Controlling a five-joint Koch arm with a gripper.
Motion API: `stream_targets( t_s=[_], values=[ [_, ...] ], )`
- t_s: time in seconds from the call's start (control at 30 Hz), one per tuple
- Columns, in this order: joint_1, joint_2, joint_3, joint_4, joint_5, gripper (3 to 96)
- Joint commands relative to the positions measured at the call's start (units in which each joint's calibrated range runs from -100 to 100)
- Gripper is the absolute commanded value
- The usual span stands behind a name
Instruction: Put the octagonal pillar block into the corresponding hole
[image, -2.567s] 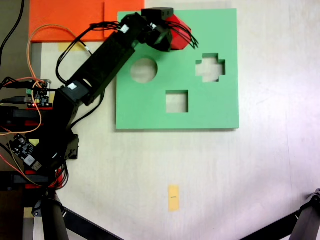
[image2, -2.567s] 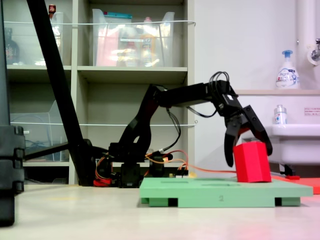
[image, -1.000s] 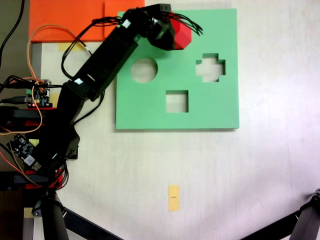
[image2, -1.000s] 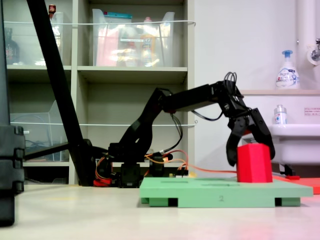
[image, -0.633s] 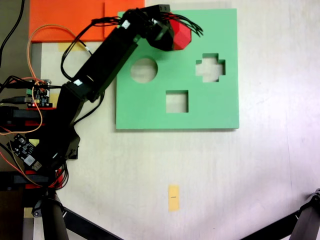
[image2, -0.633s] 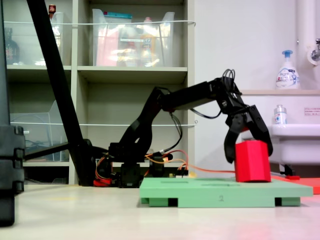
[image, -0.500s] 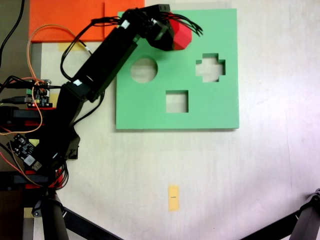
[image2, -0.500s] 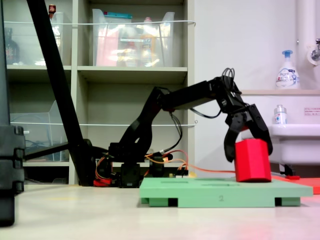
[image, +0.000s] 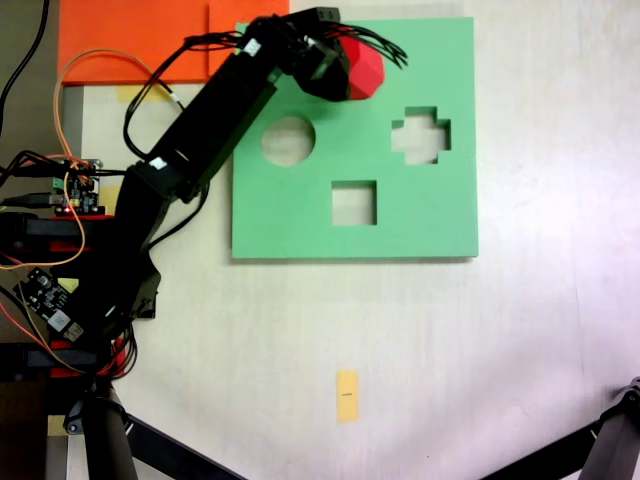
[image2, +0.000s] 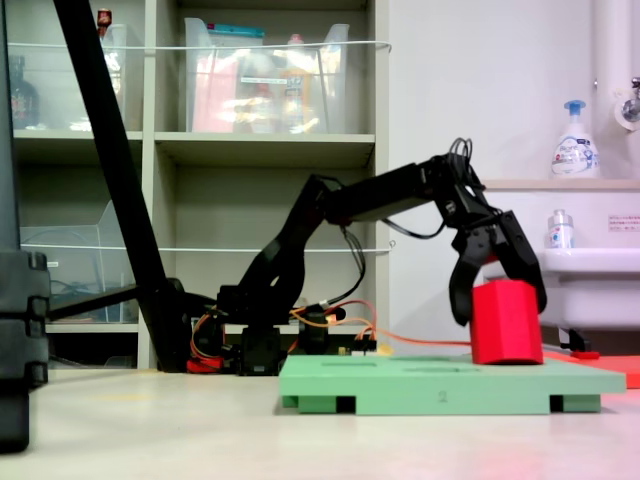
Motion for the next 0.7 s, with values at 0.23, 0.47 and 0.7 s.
stream_targets(
  t_s=[0.23,0.47,0.7],
  values=[
    [0.59,1.69,5.72,0.4,2.15,38.8],
    [1.03,1.69,6.82,0.4,3.13,38.8],
    [1.32,2.53,6.92,0.4,3.86,38.8]
  ],
)
